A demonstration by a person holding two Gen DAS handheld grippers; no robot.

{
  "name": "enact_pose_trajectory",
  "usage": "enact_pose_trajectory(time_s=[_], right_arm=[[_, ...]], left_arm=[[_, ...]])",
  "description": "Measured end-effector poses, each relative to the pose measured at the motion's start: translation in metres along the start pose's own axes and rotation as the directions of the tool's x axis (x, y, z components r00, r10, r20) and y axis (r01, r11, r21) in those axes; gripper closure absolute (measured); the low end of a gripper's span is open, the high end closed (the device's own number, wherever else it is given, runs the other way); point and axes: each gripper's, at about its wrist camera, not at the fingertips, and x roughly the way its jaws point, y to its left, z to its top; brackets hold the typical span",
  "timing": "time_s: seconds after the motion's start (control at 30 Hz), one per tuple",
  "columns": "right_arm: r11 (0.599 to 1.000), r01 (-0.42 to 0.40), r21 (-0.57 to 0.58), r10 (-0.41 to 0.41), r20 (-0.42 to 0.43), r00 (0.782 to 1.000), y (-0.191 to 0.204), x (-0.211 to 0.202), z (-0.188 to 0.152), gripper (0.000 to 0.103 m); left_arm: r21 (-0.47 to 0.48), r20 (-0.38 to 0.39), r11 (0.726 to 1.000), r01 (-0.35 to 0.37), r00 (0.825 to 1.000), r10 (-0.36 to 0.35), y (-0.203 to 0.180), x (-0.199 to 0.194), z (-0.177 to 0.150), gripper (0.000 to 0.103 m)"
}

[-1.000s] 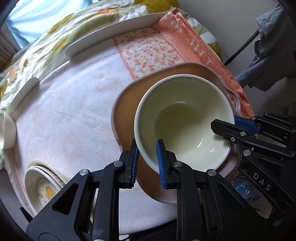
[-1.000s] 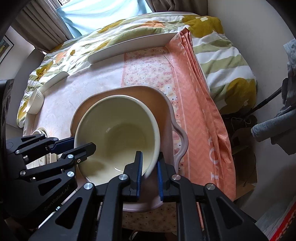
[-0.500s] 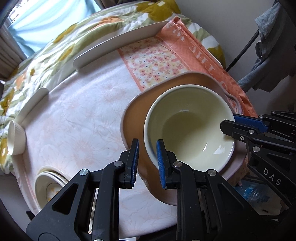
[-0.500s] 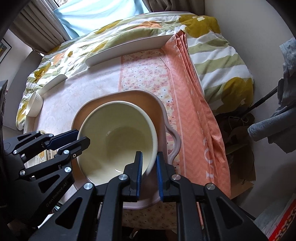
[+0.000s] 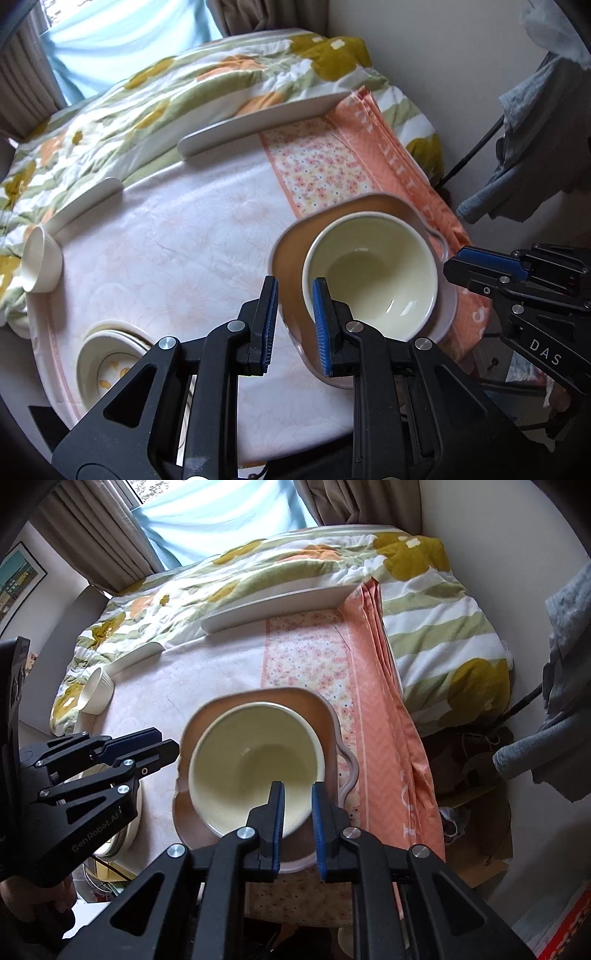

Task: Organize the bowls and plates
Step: 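Carry the cream bowl into the pink bowl and lower it, then open both grippers and move them to the small white bowl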

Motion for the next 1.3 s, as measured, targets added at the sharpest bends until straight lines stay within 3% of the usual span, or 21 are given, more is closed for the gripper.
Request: enact_pose_trajectory(time_s=[0.2, 0.23, 0.27, 0.3, 0.33, 0.37, 0.4, 0.43, 0.53, 0.63, 0.73, 0.83, 0.87, 1.07, 1.2, 1.23, 1.3], right_arm=[[0.985, -0.088, -0.149, 0.100, 0.075, 0.992, 0.031, -0.029, 0.027, 0.090], [0.977, -0.100, -0.186, 0.118, 0.090, 0.989, 0.039, -0.032, 0.032, 0.086], [0.969, -0.107, -0.225, 0.133, 0.104, 0.986, 0.048, -0.035, 0.036, 0.073], [0.959, -0.114, -0.261, 0.149, 0.115, 0.982, 0.058, -0.037, 0.041, 0.063], [0.947, -0.128, -0.296, 0.171, 0.123, 0.978, 0.070, -0.038, 0.045, 0.037], [0.932, -0.148, -0.329, 0.200, 0.129, 0.971, 0.082, -0.039, 0.051, 0.015], [0.918, -0.166, -0.360, 0.227, 0.136, 0.964, 0.093, -0.040, 0.055, 0.009], [0.905, -0.175, -0.388, 0.248, 0.147, 0.958, 0.105, -0.041, 0.060, 0.009], [0.863, -0.181, -0.472, 0.293, 0.176, 0.940, 0.141, -0.043, 0.072, 0.008], [0.803, -0.196, -0.563, 0.357, 0.192, 0.914, 0.181, -0.043, 0.091, 0.001], [0.749, -0.189, -0.636, 0.402, 0.208, 0.892, 0.224, -0.041, 0.114, 0.001], [0.716, -0.210, -0.665, 0.365, 0.100, 0.926, 0.270, -0.021, 0.137, 0.000], [0.721, -0.232, -0.653, 0.348, 0.052, 0.936, 0.285, -0.010, 0.144, 0.000], [0.744, -0.313, -0.590, 0.332, -0.080, 0.940, 0.356, 0.075, 0.178, 0.001], [0.766, -0.341, -0.545, 0.268, -0.211, 0.940, 0.389, 0.160, 0.189, 0.001], [0.777, -0.341, -0.529, 0.253, -0.235, 0.939, 0.393, 0.179, 0.190, 0.005], [0.794, -0.361, -0.489, 0.246, -0.285, 0.927, 0.395, 0.211, 0.191, 0.022]], left_arm=[[-0.198, 0.129, 0.980, 0.037, 0.992, -0.012, 0.050, -0.063, -0.014, 0.085], [-0.234, 0.143, 0.972, 0.027, 0.990, 0.006, 0.061, -0.073, -0.019, 0.081], [-0.272, 0.152, 0.962, 0.011, 0.988, 0.031, 0.073, -0.083, -0.025, 0.077], [-0.309, 0.159, 0.951, -0.004, 0.986, 0.056, 0.085, -0.090, -0.029, 0.061], [-0.352, 0.171, 0.936, -0.020, 0.982, 0.085, 0.098, -0.101, -0.035, 0.034], [-0.388, 0.188, 0.921, -0.031, 0.976, 0.112, 0.109, -0.111, -0.040, 0.021], [-0.423, 0.214, 0.905, -0.040, 0.967, 0.142, 0.120, -0.121, -0.046, 0.006], [-0.454, 0.241, 0.890, -0.044, 0.956, 0.170, 0.132, -0.131, -0.051, 0.003], [-0.543, 0.259, 0.838, -0.061, 0.937, 0.236, 0.170, -0.152, -0.062, 0.003], [-0.628, 0.268, 0.776, -0.059, 0.920, 0.286, 0.215, -0.168, -0.075, 0.003], [-0.672, 0.279, 0.740, -0.042, 0.911, 0.305, 0.265, -0.173, -0.081, 0.003], [-0.706, 0.261, 0.708, -0.026, 0.920, 0.294, 0.316, -0.161, -0.082, 0.003], [-0.719, 0.259, 0.695, -0.012, 0.923, 0.284, 0.331, -0.155, -0.084, 0.003], [-0.786, 0.223, 0.613, 0.076, 0.961, 0.166, 0.408, -0.088, -0.090, 0.006], [-0.800, 0.196, 0.588, 0.115, 0.978, 0.075, 0.446, -0.030, -0.087, 0.034], [-0.806, 0.191, 0.577, 0.130, 0.981, 0.046, 0.454, -0.016, -0.088, 0.041], [-0.817, 0.183, 0.555, 0.155, 0.983, -0.007, 0.468, 0.010, -0.090, 0.048]])
